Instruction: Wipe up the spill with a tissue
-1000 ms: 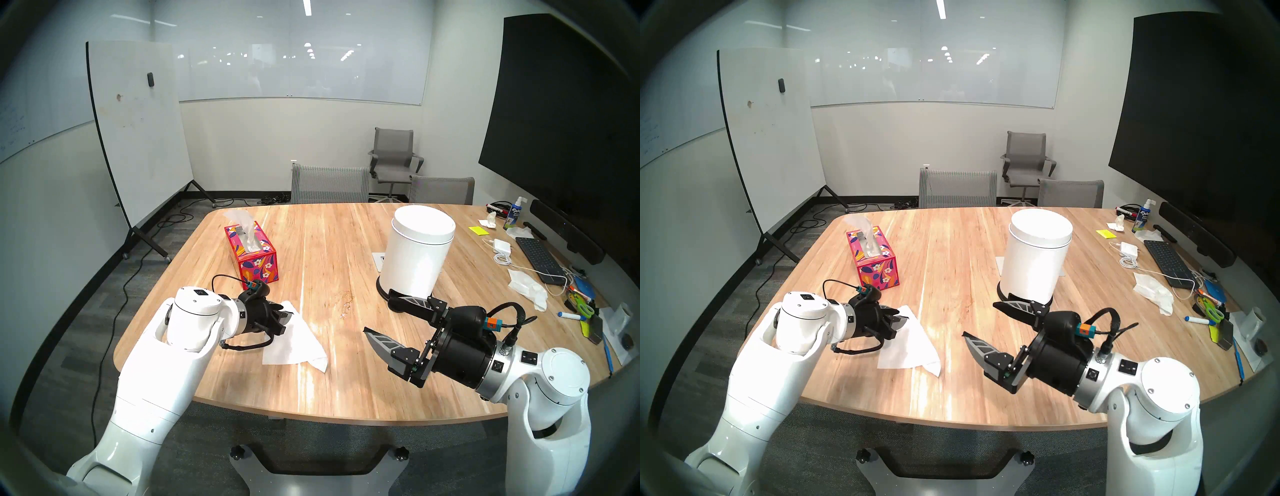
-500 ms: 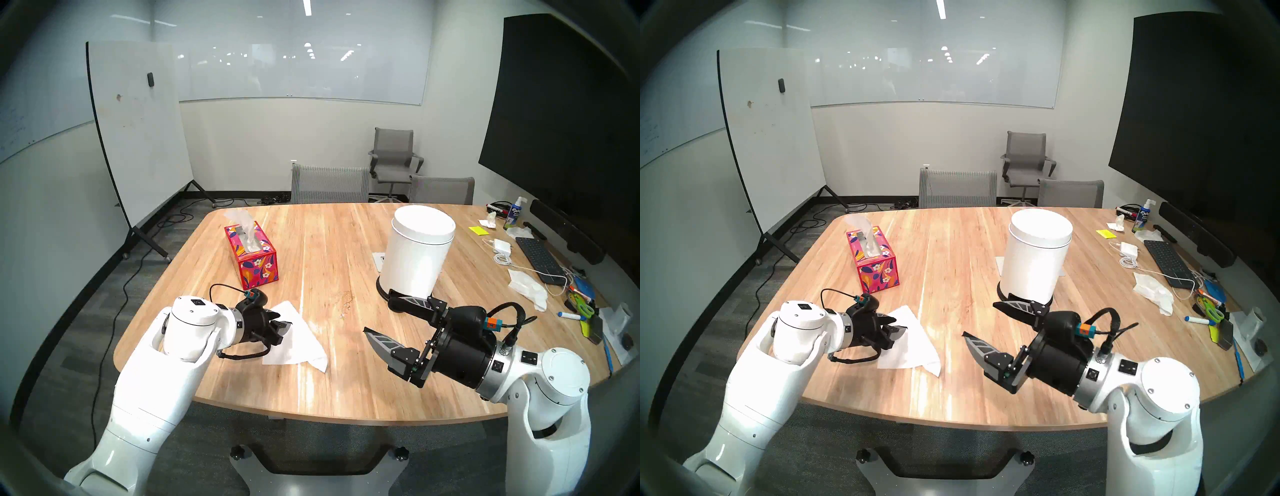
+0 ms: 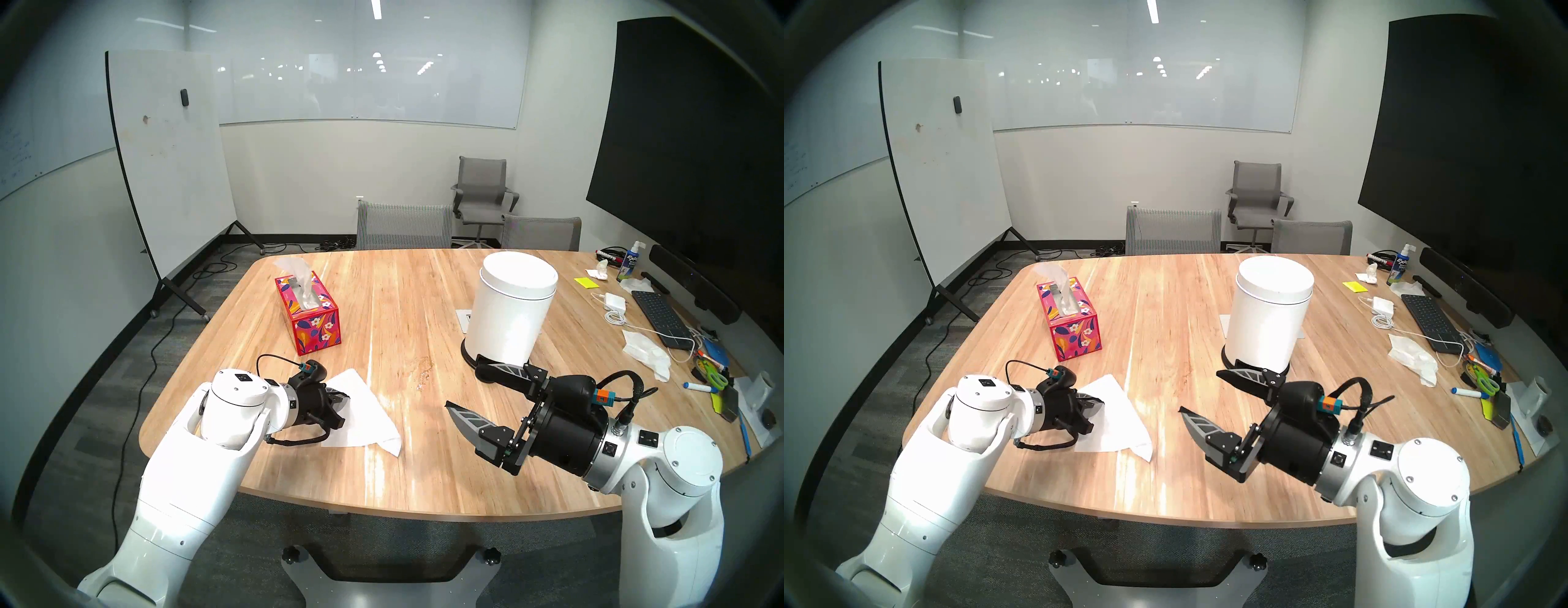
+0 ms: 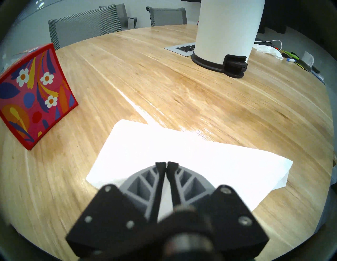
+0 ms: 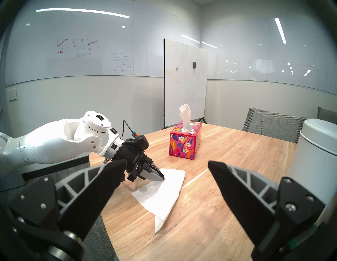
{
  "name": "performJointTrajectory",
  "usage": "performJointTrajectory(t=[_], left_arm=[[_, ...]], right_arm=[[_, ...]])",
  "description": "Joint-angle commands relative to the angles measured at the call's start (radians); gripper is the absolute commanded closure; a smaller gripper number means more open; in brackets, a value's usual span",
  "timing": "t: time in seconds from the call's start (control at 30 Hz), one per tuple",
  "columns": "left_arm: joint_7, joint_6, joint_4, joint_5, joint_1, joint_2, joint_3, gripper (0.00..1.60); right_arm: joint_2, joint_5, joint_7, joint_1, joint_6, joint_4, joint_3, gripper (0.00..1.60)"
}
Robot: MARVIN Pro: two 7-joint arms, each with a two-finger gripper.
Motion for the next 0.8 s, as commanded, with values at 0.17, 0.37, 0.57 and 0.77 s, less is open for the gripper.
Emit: performJointTrajectory(t=[0.17,0.37,0.57,0.77], left_arm=[[-0.002,-0.010,-0.011,-0.004,-0.006,-0.005,0.003,0.70],[-0.005,-0.008,-0.015,-0.008,-0.003,-0.004,0.000,0.09],[-0.005,-0.011,-0.012,-0.006,0.000,-0.003,0.002,0.08],[-0.004,-0.017,-0.009,-0.002,0.004,-0.002,0.006,0.20]], right_arm=[[0.001,0.002,0.002,0.002,0.001,-0.017,0.002,0.00],[0.001,0.002,0.002,0.002,0.001,-0.016,0.002,0.00],[0.001,0.002,0.002,0.002,0.001,-0.017,0.002,0.00],[0.001,0.002,0.002,0.002,0.001,-0.017,0.002,0.00]])
